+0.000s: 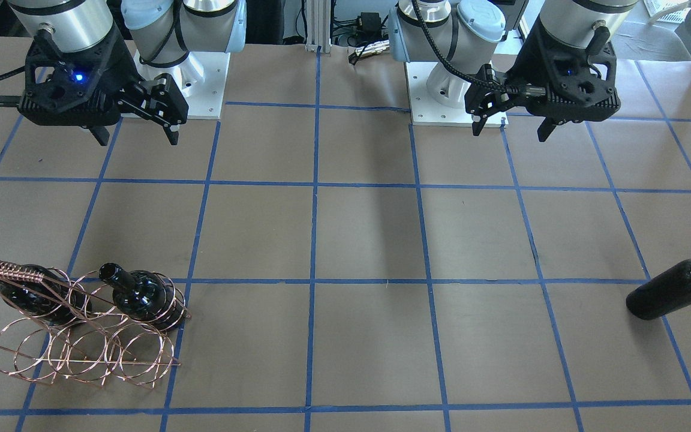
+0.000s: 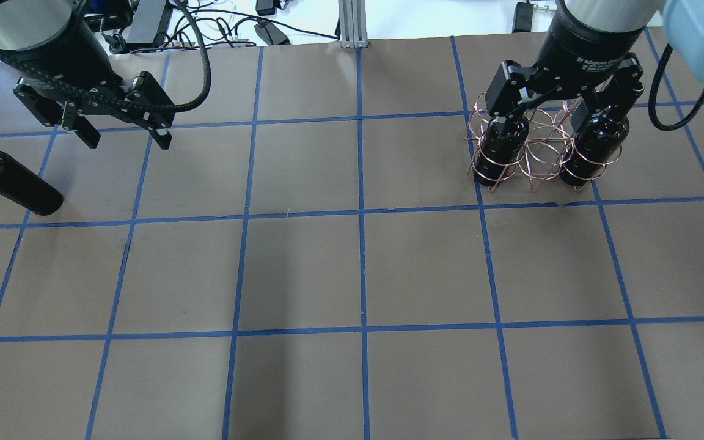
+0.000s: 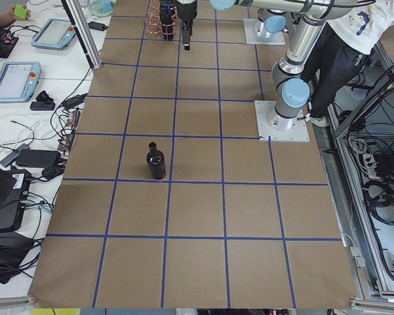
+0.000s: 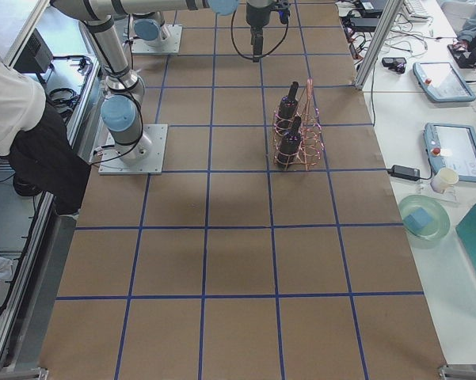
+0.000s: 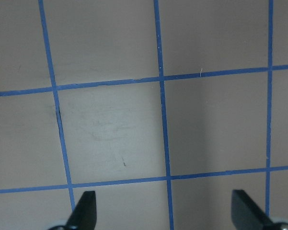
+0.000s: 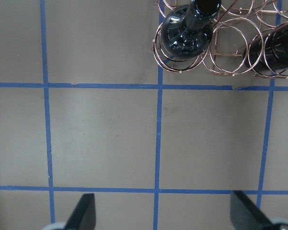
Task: Place wine into wine basket
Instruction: 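Move the left gripper toward the dark wine bottle lying on the table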
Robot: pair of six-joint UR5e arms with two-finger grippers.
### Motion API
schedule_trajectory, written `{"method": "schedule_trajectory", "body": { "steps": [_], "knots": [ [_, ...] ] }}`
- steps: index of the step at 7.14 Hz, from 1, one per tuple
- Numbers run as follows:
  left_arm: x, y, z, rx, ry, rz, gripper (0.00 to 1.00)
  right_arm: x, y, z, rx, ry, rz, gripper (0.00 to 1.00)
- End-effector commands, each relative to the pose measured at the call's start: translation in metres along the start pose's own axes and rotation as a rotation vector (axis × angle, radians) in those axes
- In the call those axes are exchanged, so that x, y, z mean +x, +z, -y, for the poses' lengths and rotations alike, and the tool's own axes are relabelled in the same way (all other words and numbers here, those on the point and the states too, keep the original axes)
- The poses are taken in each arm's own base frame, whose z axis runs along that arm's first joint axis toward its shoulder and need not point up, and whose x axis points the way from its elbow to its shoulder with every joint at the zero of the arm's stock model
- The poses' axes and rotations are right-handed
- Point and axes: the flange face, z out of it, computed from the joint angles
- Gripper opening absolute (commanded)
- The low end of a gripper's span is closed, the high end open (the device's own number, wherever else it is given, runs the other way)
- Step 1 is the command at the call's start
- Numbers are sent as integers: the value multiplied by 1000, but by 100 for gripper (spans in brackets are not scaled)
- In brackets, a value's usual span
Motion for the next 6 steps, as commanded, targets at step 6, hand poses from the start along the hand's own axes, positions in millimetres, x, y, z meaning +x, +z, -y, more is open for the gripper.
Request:
{"method": "schedule_trajectory", "body": {
  "steps": [6],
  "knots": [
    [-13, 2, 1, -4, 2, 5, 100, 0, 0, 0, 0, 7, -3, 100]
  ]
}}
